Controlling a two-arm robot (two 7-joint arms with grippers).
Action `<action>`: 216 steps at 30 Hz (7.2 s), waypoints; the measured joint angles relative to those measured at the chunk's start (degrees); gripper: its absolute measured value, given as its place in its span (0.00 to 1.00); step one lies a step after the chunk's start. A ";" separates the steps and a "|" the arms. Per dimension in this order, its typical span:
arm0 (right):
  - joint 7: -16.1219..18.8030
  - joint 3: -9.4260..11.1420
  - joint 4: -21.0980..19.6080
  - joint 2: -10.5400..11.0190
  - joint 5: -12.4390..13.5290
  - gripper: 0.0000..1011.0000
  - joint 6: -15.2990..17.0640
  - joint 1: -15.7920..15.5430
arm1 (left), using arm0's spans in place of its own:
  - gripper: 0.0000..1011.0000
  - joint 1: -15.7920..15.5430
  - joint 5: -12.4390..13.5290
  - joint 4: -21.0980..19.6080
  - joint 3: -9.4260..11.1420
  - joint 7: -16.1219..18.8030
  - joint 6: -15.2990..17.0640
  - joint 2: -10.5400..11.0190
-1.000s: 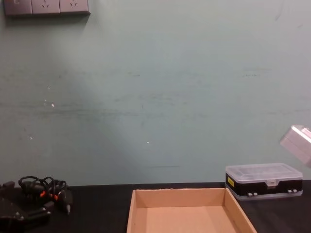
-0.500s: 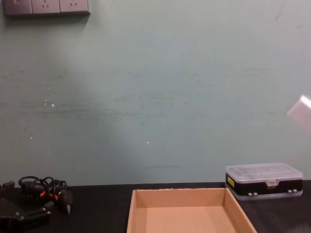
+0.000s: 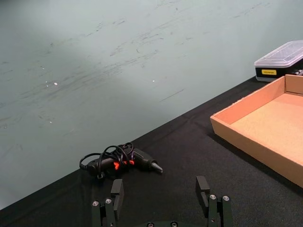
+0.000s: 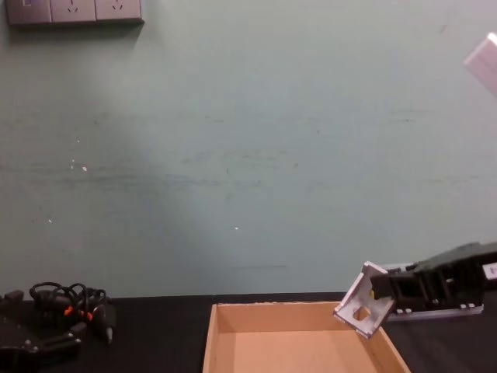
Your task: Use one hand to pick up the angle iron from the table and place it into the box.
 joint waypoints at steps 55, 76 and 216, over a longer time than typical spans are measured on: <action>6.15 -7.56 24.81 -11.70 -14.87 0.32 3.36 14.06 | 0.99 0.00 0.00 0.00 0.00 0.00 0.00 0.00; 7.62 -1.34 12.31 -6.86 -14.07 0.95 1.80 7.13 | 0.99 0.00 0.00 0.00 0.00 0.00 0.00 0.00; 31.81 -23.55 5.14 12.18 -7.64 0.53 -4.94 10.40 | 0.99 0.00 0.00 0.00 0.00 0.00 0.00 0.00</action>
